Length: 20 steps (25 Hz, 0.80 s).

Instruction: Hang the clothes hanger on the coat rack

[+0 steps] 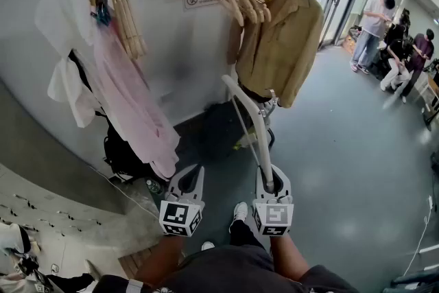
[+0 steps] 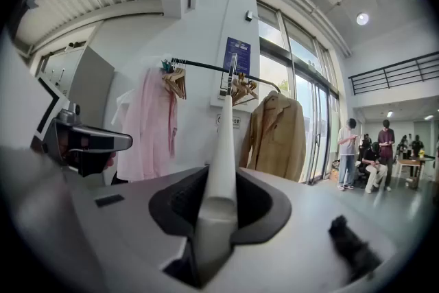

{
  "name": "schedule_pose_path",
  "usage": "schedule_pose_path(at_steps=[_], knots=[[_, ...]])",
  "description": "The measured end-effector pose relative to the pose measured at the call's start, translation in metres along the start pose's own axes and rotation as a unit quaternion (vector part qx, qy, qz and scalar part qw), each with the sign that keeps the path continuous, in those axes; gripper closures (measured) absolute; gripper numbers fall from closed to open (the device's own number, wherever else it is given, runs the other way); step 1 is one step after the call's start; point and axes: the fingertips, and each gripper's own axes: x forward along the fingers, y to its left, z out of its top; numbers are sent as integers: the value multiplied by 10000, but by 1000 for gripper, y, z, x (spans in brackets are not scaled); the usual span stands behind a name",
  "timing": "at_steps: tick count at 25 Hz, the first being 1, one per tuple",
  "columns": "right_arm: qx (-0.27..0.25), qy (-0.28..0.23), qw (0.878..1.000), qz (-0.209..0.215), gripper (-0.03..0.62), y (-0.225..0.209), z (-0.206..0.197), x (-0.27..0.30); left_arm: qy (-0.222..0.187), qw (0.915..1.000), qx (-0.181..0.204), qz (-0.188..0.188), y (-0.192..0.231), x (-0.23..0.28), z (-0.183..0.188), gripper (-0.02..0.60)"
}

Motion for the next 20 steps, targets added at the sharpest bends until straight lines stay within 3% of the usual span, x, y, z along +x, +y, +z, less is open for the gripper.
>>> schedule_pose_path(at_steps=[4,9,14,20], knots=[[-19,-52,9999,117,505,-18,6,48,-140,9999,-2,41,9,38,14,571],[-135,-144,9967,782,505,-22,23,121,-168,9970,-47,756,44,82,23,571],[-318,-414,9889,1390,506,-24,59,188,-218,9877,-109,1544,75,108,37,571],[-365,-619,9801,1848,505,-14,82,240,-376,9807,-154,1914,92,121,49,571]])
